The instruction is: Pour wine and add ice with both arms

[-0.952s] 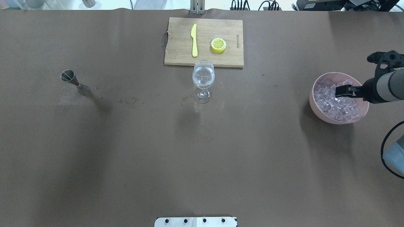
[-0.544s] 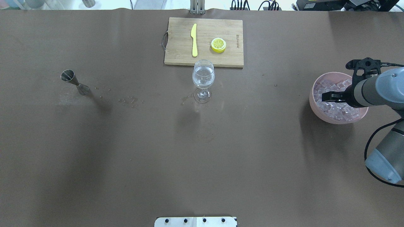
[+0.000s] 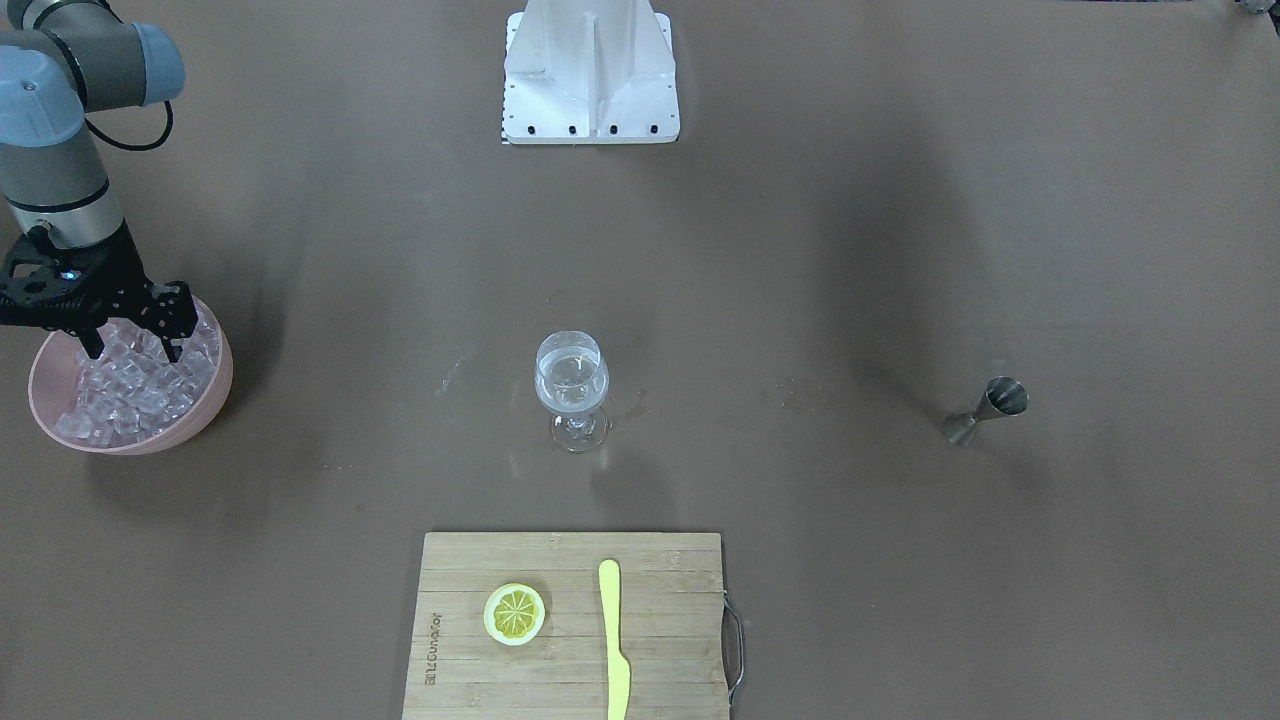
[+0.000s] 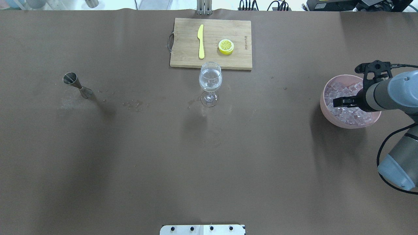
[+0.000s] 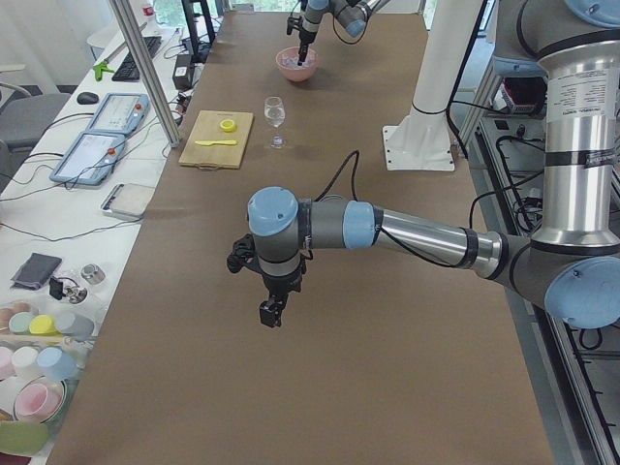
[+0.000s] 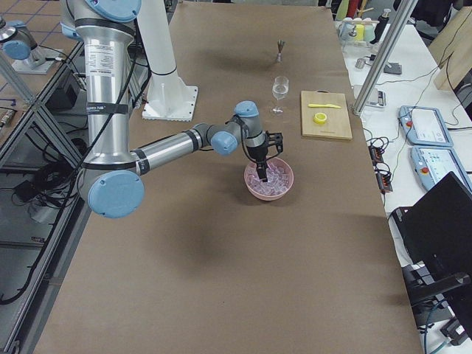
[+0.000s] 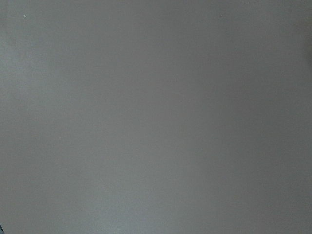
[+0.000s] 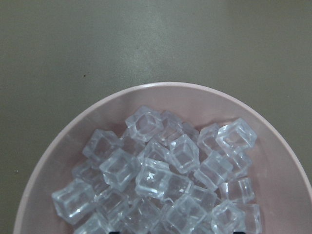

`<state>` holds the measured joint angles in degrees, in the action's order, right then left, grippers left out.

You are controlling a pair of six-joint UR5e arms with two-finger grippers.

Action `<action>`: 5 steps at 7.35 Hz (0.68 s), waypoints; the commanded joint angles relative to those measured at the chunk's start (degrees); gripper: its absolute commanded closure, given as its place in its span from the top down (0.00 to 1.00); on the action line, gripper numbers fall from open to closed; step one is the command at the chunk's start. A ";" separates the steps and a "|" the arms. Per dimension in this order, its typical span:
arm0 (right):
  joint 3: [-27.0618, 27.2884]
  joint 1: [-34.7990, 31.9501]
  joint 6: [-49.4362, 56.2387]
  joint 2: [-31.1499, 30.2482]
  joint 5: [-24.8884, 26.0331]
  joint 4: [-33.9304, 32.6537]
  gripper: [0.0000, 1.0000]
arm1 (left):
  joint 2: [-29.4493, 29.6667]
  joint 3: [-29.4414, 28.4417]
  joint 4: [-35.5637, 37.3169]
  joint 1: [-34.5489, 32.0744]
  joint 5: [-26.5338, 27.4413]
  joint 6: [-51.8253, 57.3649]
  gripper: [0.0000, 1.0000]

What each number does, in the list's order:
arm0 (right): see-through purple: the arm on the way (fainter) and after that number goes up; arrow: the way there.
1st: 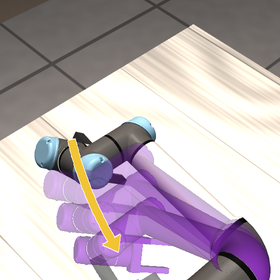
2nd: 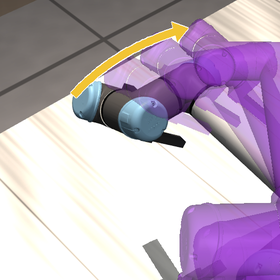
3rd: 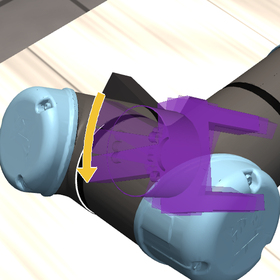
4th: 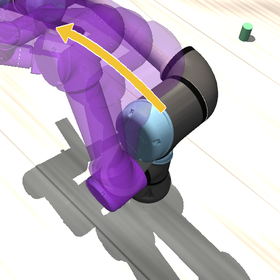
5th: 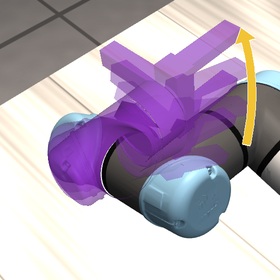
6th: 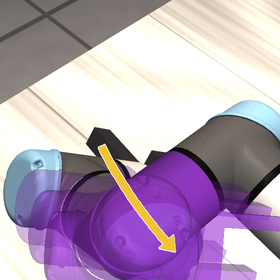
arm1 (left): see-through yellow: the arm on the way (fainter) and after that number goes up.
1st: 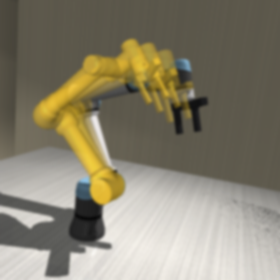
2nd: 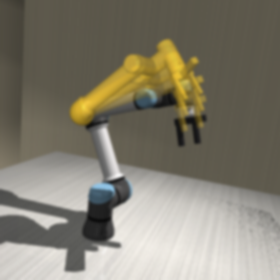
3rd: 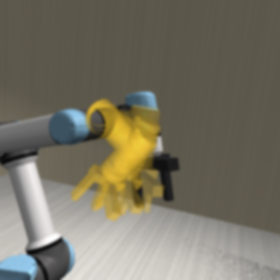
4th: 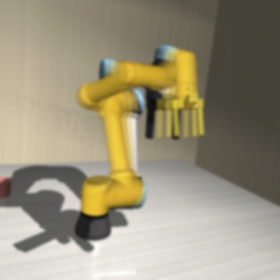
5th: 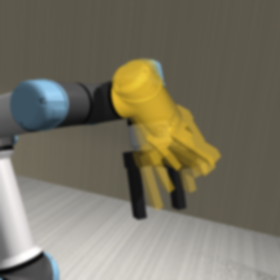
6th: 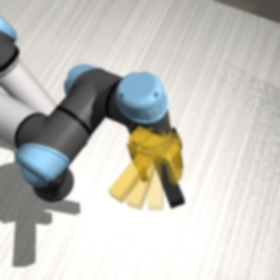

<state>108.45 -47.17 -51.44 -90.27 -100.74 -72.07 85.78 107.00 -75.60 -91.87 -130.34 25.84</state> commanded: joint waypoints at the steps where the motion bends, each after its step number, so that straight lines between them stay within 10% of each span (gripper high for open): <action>1: -0.78 -1.17 4.56 0.00 -0.59 -0.09 0.36 | 0.00 0.14 -0.07 0.03 -0.09 0.00 0.98; 5: -1.92 -1.17 5.30 0.44 -0.42 -0.09 0.42 | 0.09 0.23 -0.07 0.03 -0.09 0.00 0.98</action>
<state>106.65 -48.32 -46.22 -89.89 -101.19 -72.10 85.84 107.18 -75.67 -91.85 -130.43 25.84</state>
